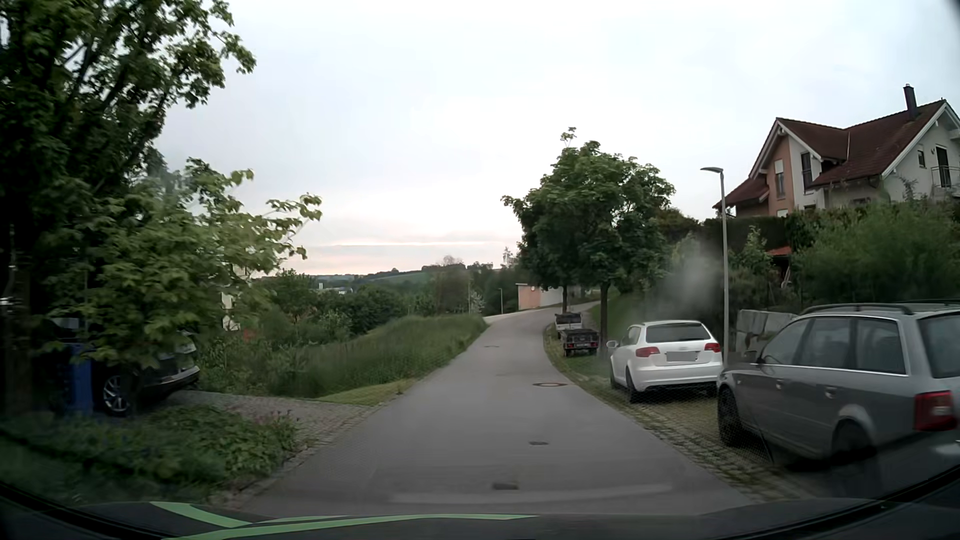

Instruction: Follow the waypoints while adhering to traffic rules and regulations

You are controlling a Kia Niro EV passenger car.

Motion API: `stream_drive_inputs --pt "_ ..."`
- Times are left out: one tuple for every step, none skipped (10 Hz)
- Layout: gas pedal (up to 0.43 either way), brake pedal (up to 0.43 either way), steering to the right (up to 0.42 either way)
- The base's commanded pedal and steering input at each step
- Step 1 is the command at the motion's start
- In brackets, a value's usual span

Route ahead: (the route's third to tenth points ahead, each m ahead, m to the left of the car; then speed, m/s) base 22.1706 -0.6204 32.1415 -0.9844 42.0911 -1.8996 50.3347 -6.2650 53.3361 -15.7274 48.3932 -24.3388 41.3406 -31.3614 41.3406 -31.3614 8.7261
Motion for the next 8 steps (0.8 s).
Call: stream_drive_inputs --pt "0.0 0.0 0.011" --pt "0.0 0.0 0.012" --pt "0.0 0.0 0.012" --pt "0.0 0.012 0.012" --pt "0.0 0.043 0.013" --pt "0.0 0.061 0.012" --pt "0.0 0.073 0.011" --pt "0.0 0.079 0.01"
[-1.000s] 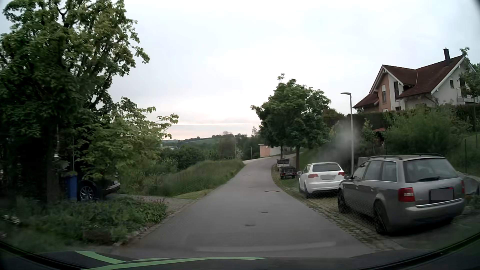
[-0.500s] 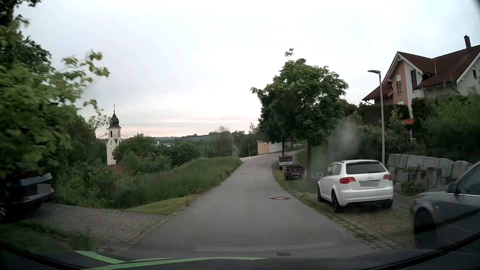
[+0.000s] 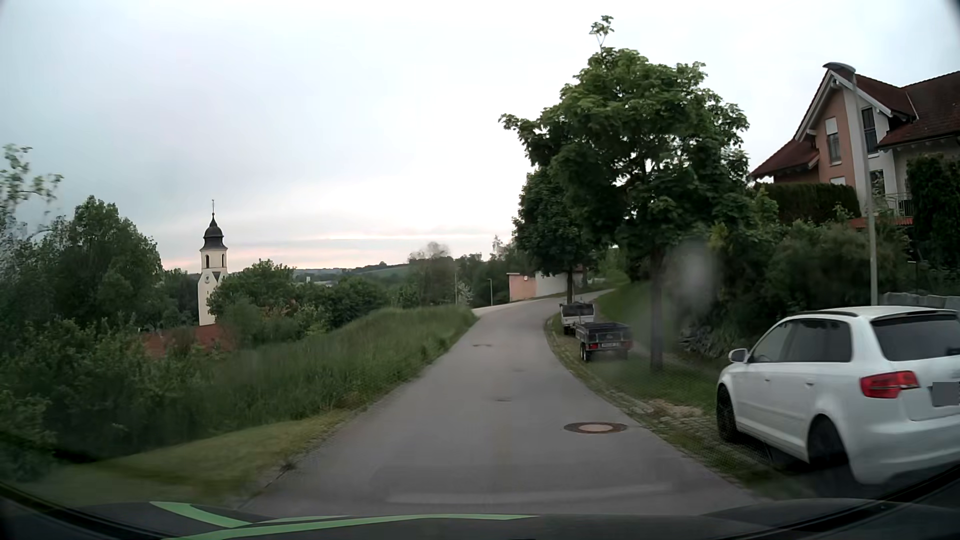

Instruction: Follow the waypoints while adhering to traffic rules and regulations

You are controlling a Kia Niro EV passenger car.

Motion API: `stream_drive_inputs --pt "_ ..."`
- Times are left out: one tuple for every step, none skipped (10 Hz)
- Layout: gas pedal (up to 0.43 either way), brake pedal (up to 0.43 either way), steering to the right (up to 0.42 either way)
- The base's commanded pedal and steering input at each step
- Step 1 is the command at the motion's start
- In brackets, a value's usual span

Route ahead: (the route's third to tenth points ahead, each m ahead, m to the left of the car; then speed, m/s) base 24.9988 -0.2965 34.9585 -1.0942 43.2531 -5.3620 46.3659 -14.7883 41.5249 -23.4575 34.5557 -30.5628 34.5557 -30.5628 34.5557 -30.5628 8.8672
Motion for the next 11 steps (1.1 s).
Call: stream_drive_inputs --pt "0.0 0.079 0.009" --pt "0.0 0.079 0.008" --pt "0.0 0.085 0.006" --pt "0.0 0.091 0.006" --pt "0.0 0.098 0.007" --pt "0.0 0.098 0.006" --pt "0.0 0.098 0.007" --pt "0.0 0.098 0.007" --pt "0.0 0.104 0.007" --pt "0.0 0.11 0.007" --pt "0.0 0.104 0.007"
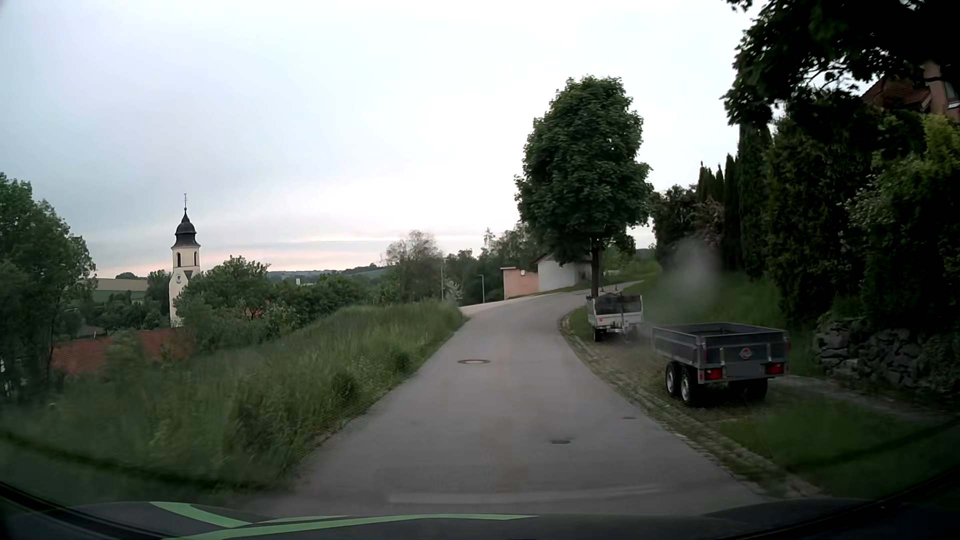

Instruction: Follow the waypoints while adhering to traffic rules and regulations

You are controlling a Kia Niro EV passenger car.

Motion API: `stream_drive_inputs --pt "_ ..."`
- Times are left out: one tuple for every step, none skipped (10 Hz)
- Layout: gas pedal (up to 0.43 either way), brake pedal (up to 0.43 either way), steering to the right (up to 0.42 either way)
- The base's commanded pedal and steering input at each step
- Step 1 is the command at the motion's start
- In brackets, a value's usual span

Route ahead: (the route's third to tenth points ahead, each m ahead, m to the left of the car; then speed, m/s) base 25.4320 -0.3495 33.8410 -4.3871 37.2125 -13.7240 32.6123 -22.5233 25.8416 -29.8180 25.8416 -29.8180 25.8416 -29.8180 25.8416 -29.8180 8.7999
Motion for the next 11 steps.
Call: stream_drive_inputs --pt "0.0 0.11 0.007" --pt "0.0 0.11 0.008" --pt "0.0 0.116 0.008" --pt "0.0 0.116 0.008" --pt "0.0 0.116 0.009" --pt "0.0 0.116 0.01" --pt "0.0 0.116 0.012" --pt "0.0 0.128 0.014" --pt "0.0 0.134 0.016" --pt "0.0 0.14 0.016" --pt "0.0 0.14 0.017"
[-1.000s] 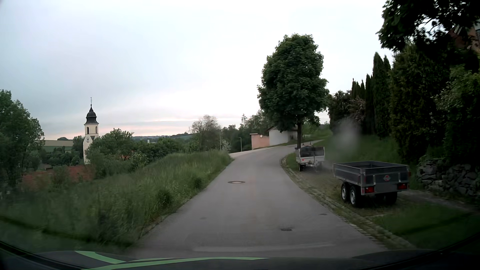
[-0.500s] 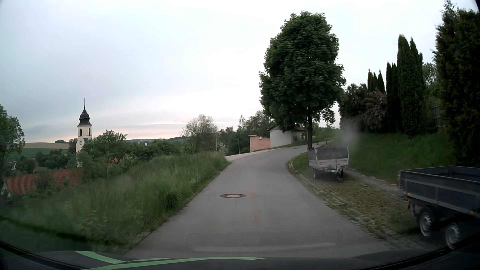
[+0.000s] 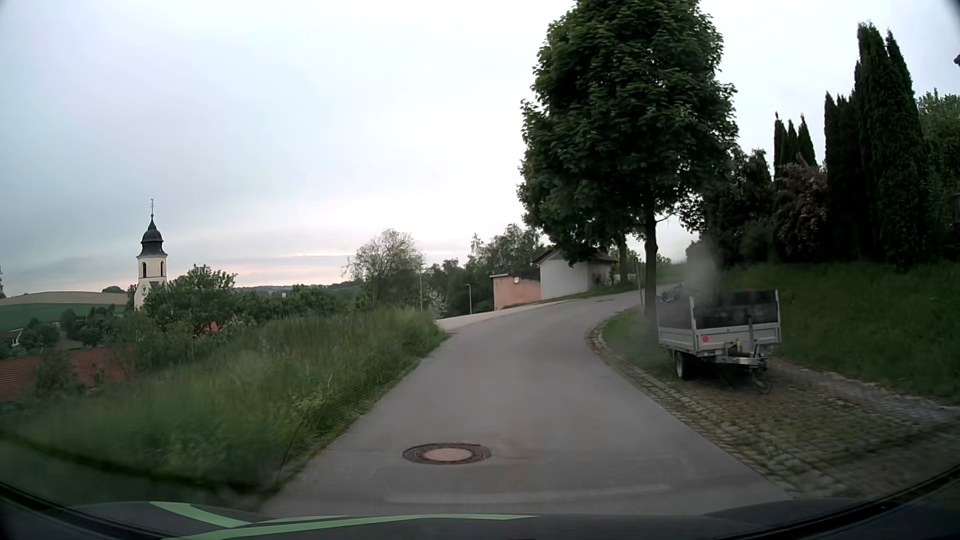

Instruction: Follow the waypoints while adhering to traffic rules and regulations

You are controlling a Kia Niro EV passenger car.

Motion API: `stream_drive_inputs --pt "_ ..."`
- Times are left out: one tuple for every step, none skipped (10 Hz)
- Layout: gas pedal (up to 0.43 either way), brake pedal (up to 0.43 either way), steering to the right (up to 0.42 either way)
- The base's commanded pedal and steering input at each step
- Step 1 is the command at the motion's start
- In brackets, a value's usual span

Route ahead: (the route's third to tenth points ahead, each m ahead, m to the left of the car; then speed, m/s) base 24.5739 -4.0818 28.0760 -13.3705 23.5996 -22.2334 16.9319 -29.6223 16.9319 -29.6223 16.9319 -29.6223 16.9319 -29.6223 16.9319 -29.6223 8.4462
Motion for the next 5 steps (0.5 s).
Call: stream_drive_inputs --pt "0.0 0.152 0.019" --pt "0.0 0.152 0.02" --pt "0.0 0.152 0.022" --pt "0.0 0.159 0.025" --pt "0.0 0.165 0.031"
